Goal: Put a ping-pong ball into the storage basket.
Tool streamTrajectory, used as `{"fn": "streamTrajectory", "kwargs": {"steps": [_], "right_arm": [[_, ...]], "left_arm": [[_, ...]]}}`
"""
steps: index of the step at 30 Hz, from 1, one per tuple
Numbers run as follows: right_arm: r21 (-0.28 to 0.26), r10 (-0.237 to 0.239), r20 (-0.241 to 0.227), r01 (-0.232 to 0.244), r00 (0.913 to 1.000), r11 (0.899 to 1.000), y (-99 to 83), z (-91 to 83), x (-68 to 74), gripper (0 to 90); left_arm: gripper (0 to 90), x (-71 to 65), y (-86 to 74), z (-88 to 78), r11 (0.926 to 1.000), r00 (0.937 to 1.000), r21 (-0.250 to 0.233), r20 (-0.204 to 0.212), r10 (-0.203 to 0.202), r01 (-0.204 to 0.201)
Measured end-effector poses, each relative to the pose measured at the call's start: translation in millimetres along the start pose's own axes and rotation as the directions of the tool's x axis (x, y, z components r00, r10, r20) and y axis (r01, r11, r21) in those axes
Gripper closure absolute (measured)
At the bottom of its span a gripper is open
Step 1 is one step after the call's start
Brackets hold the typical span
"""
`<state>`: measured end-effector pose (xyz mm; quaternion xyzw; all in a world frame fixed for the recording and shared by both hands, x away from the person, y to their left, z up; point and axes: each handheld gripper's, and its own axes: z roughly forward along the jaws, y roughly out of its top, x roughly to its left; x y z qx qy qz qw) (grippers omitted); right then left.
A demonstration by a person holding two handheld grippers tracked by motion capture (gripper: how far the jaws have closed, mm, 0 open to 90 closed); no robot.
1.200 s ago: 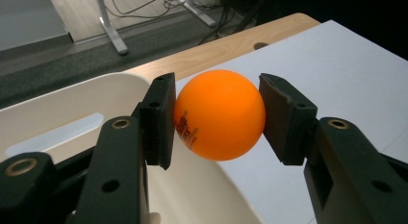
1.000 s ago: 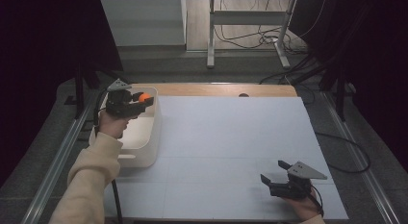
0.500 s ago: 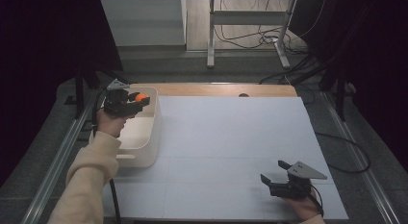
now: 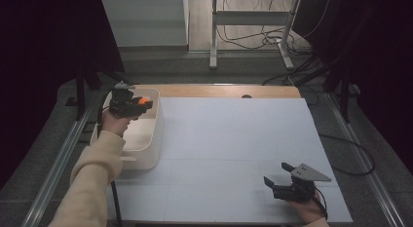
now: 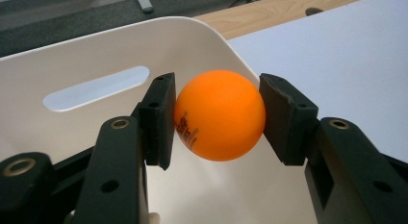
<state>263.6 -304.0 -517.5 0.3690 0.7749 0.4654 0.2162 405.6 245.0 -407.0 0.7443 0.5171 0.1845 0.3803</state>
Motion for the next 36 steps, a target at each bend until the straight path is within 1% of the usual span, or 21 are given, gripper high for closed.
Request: {"fn": "streamTrajectory", "kwargs": {"steps": [2, 7, 9, 10, 11, 12, 13, 14, 16, 17, 19, 20, 22, 24, 25, 28, 29, 30, 33, 36], "right_arm": [[0.0, 0.0, 0.0, 0.0, 1.0, 1.0, 0.0, 0.1, 0.1, 12.2], [0.001, 0.0, 0.0, 0.0, 1.0, 1.0, 0.0, 0.2, 0.2, 12.2], [0.001, 0.001, 0.0, -0.001, 1.0, 1.0, -0.1, 0.2, 0.2, 12.1], [0.001, 0.001, 0.0, -0.001, 1.0, 1.0, -0.1, 0.2, 0.2, 12.1], [0.001, 0.001, 0.0, -0.001, 1.0, 1.0, -0.1, 0.2, 0.2, 12.1], [0.001, 0.001, 0.0, -0.001, 1.0, 1.0, -0.1, 0.2, 0.2, 12.2], [0.001, 0.001, 0.0, -0.001, 1.0, 1.0, -0.1, 0.2, 0.2, 12.1], [0.002, 0.003, 0.0, -0.003, 1.0, 1.0, -0.1, 0.0, 0.4, 12.2], [0.001, 0.002, 0.0, -0.002, 1.0, 1.0, 0.0, 0.0, 0.5, 12.1], [0.0, 0.001, 0.0, -0.001, 1.0, 1.0, 0.0, 0.2, 0.4, 12.1], [0.001, 0.001, 0.0, -0.001, 1.0, 1.0, 0.0, 0.4, 0.2, 12.2], [0.001, 0.001, 0.0, -0.001, 1.0, 1.0, 0.0, 0.4, 0.2, 12.2], [0.002, 0.0, 0.0, 0.0, 1.0, 1.0, 0.2, 0.8, 0.0, 12.2], [0.003, 0.001, -0.001, -0.001, 1.0, 1.0, 0.2, 1.0, 0.0, 12.2], [0.003, 0.001, -0.001, -0.001, 1.0, 1.0, 0.2, 1.0, 0.0, 12.2], [0.003, 0.0, 0.0, 0.0, 1.0, 1.0, 0.1, 0.9, 0.1, 12.1], [0.004, -0.001, 0.0, 0.001, 1.0, 1.0, 0.1, 0.9, 0.2, 12.1], [0.004, -0.001, 0.0, 0.001, 1.0, 1.0, 0.1, 0.9, 0.2, 12.1], [0.004, -0.001, 0.001, 0.001, 1.0, 1.0, 0.0, 0.6, 0.4, 12.2], [0.001, 0.0, -0.001, 0.0, 1.0, 1.0, 0.0, 0.7, 0.2, 12.2]], "left_arm": [[49.8, -0.4, 0.3, 0.1, 1.0, 1.0, 0.003, 0.001, 0.007, -0.007], [49.8, -0.6, 0.5, -1.2, 1.0, 1.0, -0.001, 0.001, 0.005, -0.005], [49.4, -0.5, 0.4, -1.4, 1.0, 1.0, -0.003, 0.002, 0.003, -0.003], [48.1, -1.0, 0.5, -1.3, 0.9999, 1.0, -0.01, -0.007, -0.005, 0.005], [43.6, -1.2, 0.8, -1.6, 0.9999, 0.9998, -0.009, -0.019, -0.008, 0.008], [36.9, -1.6, 1.4, -1.8, 0.9998, 0.9992, -0.012, -0.037, -0.014, 0.014], [30.0, -1.6, 2.3, -2.2, 0.9994, 0.9986, -0.014, -0.042, -0.031, 0.03], [24.7, -1.4, 2.7, -2.7, 0.9988, 0.9984, -0.019, -0.031, -0.047, 0.046], [20.3, -1.3, 2.9, -5.2, 0.998, 0.9984, -0.031, -0.012, -0.056, 0.055], [19.2, -1.2, 2.9, -6.3, 0.9978, 0.9985, -0.037, 0.001, -0.056, 0.056], [17.5, -1.8, 3.0, -9.8, 0.9967, 0.9973, -0.055, 0.045, -0.058, 0.061], [16.7, -1.8, 3.0, -9.8, 0.9967, 0.9973, -0.055, 0.045, -0.058, 0.061], [16.5, -3.4, 3.2, -13.9, 0.9946, 0.9957, -0.081, 0.072, -0.059, 0.065], [16.1, -6.5, 3.7, -18.7, 0.992, 0.9914, -0.105, 0.118, -0.057, 0.069], [15.9, -8.6, 4.1, -21.0, 0.9919, 0.9892, -0.113, 0.14, -0.042, 0.058], [15.8, -17.4, 4.6, -24.9, 0.9911, 0.9868, -0.131, 0.162, -0.002, 0.024], [15.8, -21.1, 4.8, -25.9, 0.9905, 0.9844, -0.137, 0.175, 0.014, 0.01], [16.0, -21.1, 4.8, -25.9, 0.9905, 0.9844, -0.137, 0.175, 0.014, 0.01], [16.2, -33.4, 5.7, -29.2, 0.9885, 0.9789, -0.148, 0.196, 0.059, -0.03], [16.2, -44.1, 6.8, -32.7, 0.9862, 0.9742, -0.159, 0.211, 0.081, -0.047]]}}
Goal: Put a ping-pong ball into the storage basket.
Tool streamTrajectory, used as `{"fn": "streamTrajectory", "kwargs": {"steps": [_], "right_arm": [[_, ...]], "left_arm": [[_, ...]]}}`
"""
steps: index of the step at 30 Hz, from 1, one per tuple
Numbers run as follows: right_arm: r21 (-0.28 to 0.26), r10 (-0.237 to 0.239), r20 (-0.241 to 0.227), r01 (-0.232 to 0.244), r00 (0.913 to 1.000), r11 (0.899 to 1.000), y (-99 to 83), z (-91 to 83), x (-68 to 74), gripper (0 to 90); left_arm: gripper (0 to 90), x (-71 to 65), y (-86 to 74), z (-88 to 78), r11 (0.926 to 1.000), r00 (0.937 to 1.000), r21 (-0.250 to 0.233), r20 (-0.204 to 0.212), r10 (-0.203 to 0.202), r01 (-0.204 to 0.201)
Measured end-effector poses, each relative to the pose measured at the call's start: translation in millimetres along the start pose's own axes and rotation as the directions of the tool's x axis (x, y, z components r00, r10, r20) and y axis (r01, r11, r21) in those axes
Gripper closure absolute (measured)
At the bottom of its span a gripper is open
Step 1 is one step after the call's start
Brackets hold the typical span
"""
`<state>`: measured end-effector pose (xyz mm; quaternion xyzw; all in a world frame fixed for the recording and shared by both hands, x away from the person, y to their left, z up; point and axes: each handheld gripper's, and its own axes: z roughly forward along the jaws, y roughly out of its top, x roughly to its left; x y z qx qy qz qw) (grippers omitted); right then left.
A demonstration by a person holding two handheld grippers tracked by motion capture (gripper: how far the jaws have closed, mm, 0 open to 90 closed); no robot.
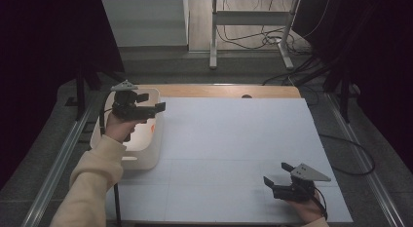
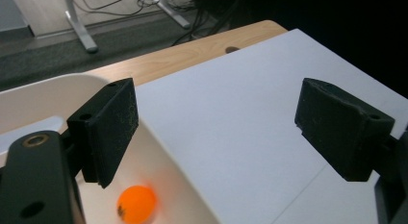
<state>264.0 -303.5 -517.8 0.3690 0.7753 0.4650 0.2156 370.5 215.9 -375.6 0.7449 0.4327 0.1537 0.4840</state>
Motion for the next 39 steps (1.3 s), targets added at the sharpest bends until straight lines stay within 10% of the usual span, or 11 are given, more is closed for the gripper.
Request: {"fn": "streamTrajectory", "kwargs": {"steps": [13, 39], "right_arm": [[0.0, -0.003, -0.001, 0.003, 1.0, 1.0, 0.1, -0.4, 0.2, 12.1], [0.003, -0.003, 0.004, 0.003, 1.0, 1.0, -0.6, -1.0, 0.3, 12.1]], "left_arm": [[16.5, -46.5, -4.4, 2.2, 0.9962, 0.9906, -0.022, 0.106, 0.087, -0.085], [18.7, -106.0, -51.1, 21.9, 0.985, 0.9455, -0.007, 0.279, 0.168, -0.172]]}}
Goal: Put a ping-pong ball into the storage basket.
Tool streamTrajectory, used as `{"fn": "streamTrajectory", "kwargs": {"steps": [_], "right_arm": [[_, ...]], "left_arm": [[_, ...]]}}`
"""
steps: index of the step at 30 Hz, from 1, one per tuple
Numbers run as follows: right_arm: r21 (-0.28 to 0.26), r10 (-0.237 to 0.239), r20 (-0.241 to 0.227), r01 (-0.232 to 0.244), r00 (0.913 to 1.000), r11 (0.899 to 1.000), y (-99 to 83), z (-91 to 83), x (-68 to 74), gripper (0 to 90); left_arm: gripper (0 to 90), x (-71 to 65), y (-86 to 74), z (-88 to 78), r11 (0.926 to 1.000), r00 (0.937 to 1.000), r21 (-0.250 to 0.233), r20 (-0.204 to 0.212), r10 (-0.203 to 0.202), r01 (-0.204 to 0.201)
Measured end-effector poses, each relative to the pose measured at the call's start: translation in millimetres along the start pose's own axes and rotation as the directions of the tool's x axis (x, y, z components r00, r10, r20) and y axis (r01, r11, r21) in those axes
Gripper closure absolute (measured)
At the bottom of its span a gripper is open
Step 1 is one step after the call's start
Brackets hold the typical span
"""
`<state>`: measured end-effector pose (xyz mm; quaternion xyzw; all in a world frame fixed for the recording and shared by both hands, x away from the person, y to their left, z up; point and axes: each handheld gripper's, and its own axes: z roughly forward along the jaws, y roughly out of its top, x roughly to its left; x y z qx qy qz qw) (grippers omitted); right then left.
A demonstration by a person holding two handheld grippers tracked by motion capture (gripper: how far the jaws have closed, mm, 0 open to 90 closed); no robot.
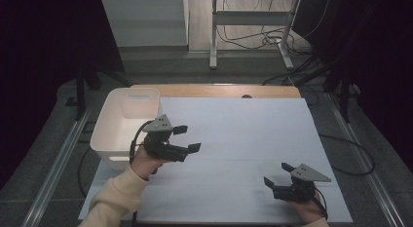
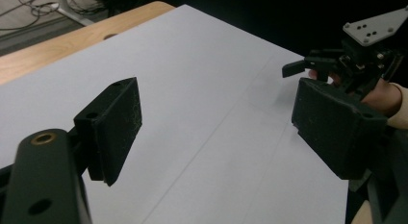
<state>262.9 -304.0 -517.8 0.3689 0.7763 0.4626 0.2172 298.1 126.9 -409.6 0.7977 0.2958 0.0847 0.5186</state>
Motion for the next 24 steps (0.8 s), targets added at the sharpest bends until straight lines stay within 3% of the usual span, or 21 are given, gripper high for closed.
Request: {"fn": "streamTrajectory", "kwargs": {"steps": [10, 16, 24], "right_arm": [[0.0, -0.003, 0.002, 0.003, 1.0, 1.0, -0.3, -0.2, -0.4, 12.1], [0.0, 0.0, 0.003, 0.0, 1.0, 1.0, -0.3, -0.5, -0.1, 12.2], [-0.002, 0.001, 0.001, -0.001, 1.0, 1.0, -0.2, -0.9, -0.3, 12.1]], "left_arm": [[18.7, -17.0, -26.3, 11.2, 0.9993, 0.9993, 0.019, 0.02, 0.033, -0.033], [18.7, -20.7, -43.8, 15.7, 0.9966, 0.9978, 0.049, -0.005, 0.066, -0.065], [18.6, -14.0, -71.5, 11.6, 0.9973, 0.9986, 0.07, -0.046, 0.025, -0.022]]}}
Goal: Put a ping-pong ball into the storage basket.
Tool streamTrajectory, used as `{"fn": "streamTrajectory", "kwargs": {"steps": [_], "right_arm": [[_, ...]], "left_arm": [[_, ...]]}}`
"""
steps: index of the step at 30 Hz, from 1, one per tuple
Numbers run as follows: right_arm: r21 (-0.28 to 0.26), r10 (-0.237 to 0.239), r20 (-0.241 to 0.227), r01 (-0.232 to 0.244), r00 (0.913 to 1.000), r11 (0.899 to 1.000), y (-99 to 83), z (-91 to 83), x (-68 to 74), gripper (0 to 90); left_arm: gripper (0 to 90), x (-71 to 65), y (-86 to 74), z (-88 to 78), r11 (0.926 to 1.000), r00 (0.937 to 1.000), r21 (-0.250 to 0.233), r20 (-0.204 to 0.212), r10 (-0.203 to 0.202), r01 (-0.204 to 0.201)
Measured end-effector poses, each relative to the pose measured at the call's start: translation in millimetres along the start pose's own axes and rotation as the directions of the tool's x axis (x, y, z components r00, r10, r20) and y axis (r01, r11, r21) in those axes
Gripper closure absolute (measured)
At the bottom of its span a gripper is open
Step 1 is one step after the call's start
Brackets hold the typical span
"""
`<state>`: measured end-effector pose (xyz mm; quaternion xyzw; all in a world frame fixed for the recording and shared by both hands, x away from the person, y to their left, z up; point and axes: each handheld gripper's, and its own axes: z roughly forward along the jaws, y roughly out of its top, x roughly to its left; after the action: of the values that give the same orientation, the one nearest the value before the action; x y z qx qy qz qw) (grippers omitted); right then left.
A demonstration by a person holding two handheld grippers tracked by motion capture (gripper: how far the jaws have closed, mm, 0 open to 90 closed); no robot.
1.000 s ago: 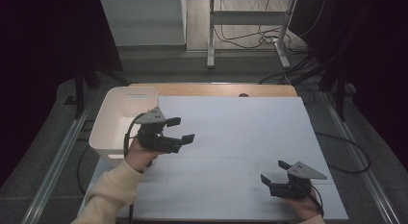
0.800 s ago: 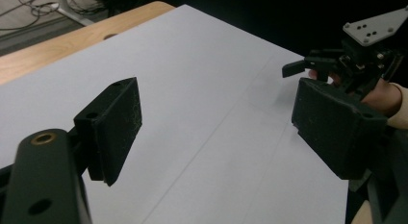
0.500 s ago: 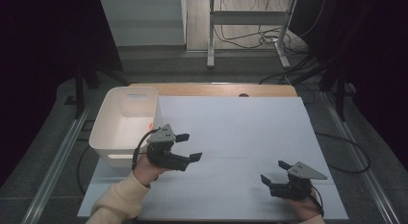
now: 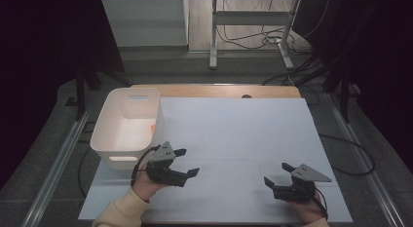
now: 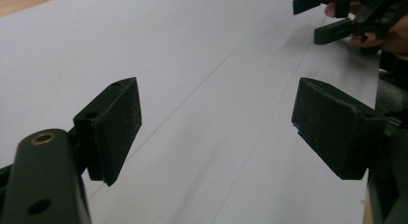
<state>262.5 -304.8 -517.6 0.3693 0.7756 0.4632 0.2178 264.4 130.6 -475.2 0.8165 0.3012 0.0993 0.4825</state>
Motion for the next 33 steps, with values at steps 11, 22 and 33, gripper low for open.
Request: {"fn": "streamTrajectory", "kwargs": {"steps": [11, 22, 33], "right_arm": [[0.001, 0.003, -0.002, -0.003, 1.0, 1.0, 0.0, 0.8, 0.0, 12.2], [0.002, 0.003, -0.002, -0.003, 1.0, 1.0, 0.0, 1.2, 0.0, 12.1], [0.003, -0.001, -0.009, 0.001, 1.0, 1.0, -0.3, 1.0, 0.6, 12.2]], "left_arm": [[18.7, 5.6, -36.8, -15.2, 0.9987, 0.9962, 0.001, -0.07, -0.051, 0.051], [18.6, 1.9, -61.6, -24.4, 0.9991, 0.9932, 0.004, -0.109, -0.042, 0.043], [18.5, 3.6, -63.7, -25.3, 0.9985, 0.9916, -0.01, -0.117, -0.055, 0.055]]}}
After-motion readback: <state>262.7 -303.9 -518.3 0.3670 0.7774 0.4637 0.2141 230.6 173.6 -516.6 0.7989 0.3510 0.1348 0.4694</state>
